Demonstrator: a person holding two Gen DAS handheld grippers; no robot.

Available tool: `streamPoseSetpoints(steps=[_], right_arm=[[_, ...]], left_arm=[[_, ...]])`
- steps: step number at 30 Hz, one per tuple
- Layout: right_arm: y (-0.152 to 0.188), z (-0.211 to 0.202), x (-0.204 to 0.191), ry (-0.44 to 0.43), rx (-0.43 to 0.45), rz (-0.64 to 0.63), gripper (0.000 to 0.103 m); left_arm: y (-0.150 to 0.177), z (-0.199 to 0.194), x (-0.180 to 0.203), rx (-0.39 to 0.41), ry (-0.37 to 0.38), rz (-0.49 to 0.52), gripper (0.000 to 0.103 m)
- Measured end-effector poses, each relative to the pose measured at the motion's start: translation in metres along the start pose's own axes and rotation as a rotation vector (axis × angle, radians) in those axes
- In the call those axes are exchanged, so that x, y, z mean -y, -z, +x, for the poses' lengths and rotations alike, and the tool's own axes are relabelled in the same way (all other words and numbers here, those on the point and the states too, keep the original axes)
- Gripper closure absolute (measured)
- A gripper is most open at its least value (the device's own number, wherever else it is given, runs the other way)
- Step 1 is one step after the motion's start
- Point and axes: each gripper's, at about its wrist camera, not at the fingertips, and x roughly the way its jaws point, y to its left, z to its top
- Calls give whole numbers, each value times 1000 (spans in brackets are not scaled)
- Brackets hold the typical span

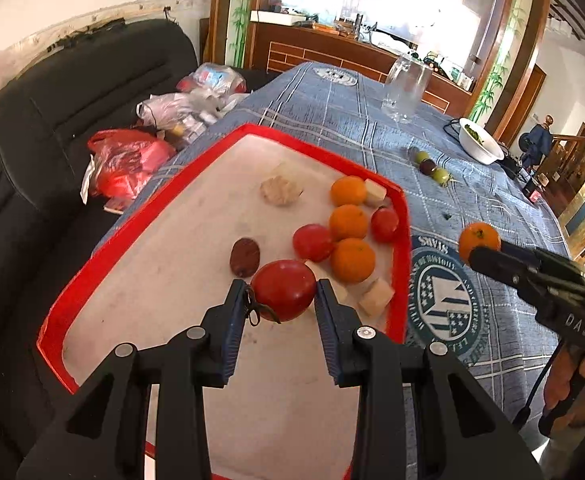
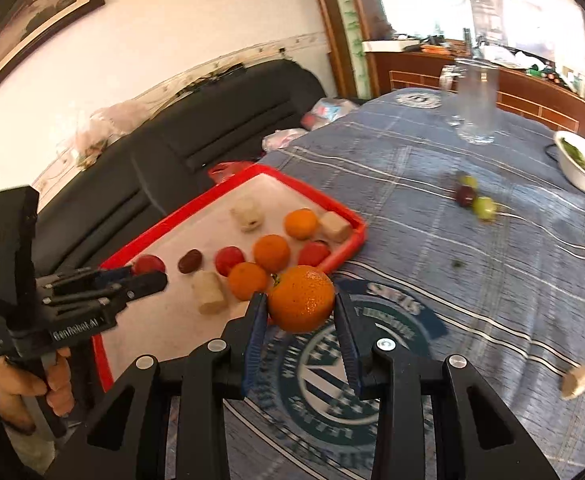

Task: Organize fruits
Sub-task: 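Carry the tomato into the red tray and open the left gripper while the right releases the orange there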

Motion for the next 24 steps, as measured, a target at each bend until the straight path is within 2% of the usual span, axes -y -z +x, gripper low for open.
streamPoseSetpoints(steps=[7, 16, 24], right_arm=[[-26, 32, -28, -72, -50, -34, 69], [-63, 100, -56, -168, -159, -63, 69], [-67, 128, -62, -163, -204, -76, 69]], left_arm=[[8, 8, -7, -29, 18, -6, 71], [11, 18, -7, -58, 44, -3, 71], [11, 23, -10, -77, 55, -12, 71]])
